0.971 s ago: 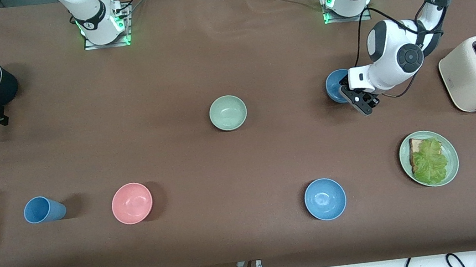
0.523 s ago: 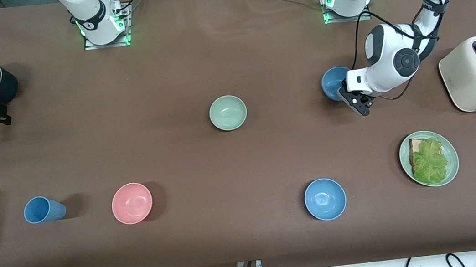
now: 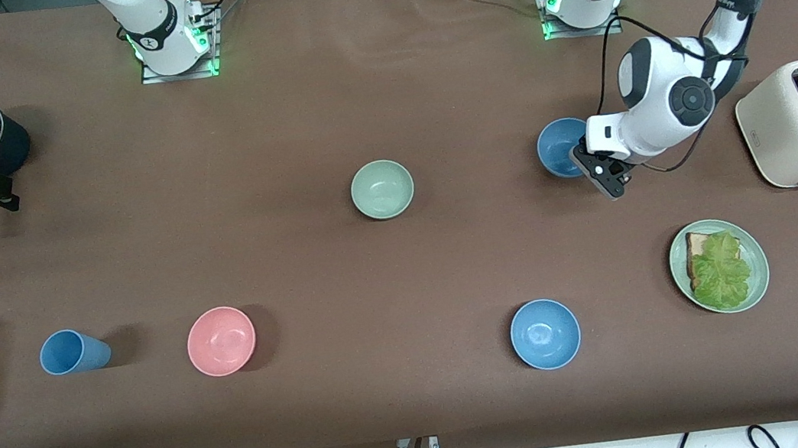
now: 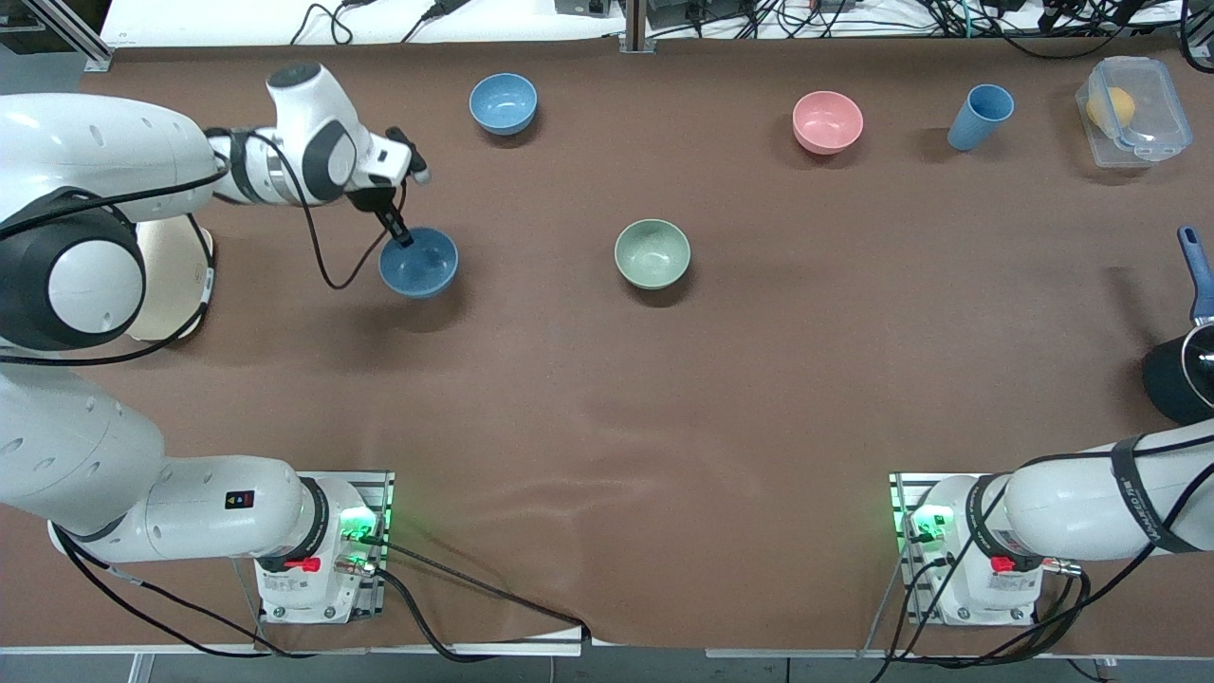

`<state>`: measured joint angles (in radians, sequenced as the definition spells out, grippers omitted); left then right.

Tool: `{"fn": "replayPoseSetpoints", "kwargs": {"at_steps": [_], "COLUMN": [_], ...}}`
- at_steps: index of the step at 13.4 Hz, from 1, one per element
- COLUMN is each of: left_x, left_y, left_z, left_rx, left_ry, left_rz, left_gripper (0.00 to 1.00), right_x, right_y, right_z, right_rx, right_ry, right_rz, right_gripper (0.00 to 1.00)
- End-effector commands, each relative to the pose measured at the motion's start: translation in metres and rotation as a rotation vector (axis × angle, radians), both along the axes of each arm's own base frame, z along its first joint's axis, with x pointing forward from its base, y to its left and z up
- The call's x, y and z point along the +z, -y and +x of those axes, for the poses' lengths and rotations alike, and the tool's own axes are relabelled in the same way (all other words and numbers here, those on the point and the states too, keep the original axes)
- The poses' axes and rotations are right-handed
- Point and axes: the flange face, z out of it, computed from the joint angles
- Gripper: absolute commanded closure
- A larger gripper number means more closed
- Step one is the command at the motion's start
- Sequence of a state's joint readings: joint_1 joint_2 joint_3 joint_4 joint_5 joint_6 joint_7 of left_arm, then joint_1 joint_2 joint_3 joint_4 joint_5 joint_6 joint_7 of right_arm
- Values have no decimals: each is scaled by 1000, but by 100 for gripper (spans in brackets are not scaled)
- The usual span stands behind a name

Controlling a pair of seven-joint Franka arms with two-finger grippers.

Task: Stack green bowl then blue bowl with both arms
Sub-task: 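Lower the left gripper and pinch the light blue bowl's rim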

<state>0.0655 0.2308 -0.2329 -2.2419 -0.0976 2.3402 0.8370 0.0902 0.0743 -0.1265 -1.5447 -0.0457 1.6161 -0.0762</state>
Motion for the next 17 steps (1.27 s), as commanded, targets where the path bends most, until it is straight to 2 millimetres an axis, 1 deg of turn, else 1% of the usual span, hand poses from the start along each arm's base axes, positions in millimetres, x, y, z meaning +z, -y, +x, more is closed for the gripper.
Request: {"fn": "replayPoseSetpoints", "kwargs": {"at_steps": [1, 3, 4, 5, 6, 8, 9, 10, 12, 13, 14, 15, 16, 17], "left_x": [52, 66, 68, 67, 70, 71, 67, 67, 65, 63, 56, 46, 35, 26], "left_y": [15, 47, 64, 89, 118, 166, 186, 216, 262, 284, 303, 323, 332, 336], "left_z": [42, 51, 53, 53, 55, 56, 52, 46, 40, 35, 28, 16, 11, 11], "left_rx": [90, 218, 309, 385, 426, 495, 530, 556, 630, 664, 690, 698, 719, 751], "left_ry": [-7, -24, -32, -51, -62, -76, -85, -91, -106, -117, -117, -107, -106, -104], "left_rz": [-1, 11, 18, 6, -13, -18, -14, -13, -13, -11, -14, -26, -34, -42], "left_gripper": [100, 100, 100, 100, 100, 100, 100, 100, 100, 100, 100, 100, 100, 100], "right_x": [3, 2, 3, 2, 2, 2, 2, 2, 2, 3, 2, 2, 2, 2], "right_y": [1, -3, -3, -3, -3, -4, -5, -5, -5, -5, -5, -5, -5, -3], "right_z": [-1, -1, -1, -1, -1, -1, -1, -1, -1, -1, -1, -1, -1, -1], "right_rx": [3, 7, 7, 9, 9, 9, 9, 7, 7, 7, 7, 9, 10, 9], "right_ry": [9, 6, 6, 6, 6, 3, 3, 3, 3, 5, 3, 3, 3, 4], "right_rz": [1, 6, 6, 6, 6, 6, 6, 6, 6, 6, 6, 6, 6, 6], "right_gripper": [0, 0, 0, 0, 0, 0, 0, 0, 0, 0, 0, 0, 0, 0]}}
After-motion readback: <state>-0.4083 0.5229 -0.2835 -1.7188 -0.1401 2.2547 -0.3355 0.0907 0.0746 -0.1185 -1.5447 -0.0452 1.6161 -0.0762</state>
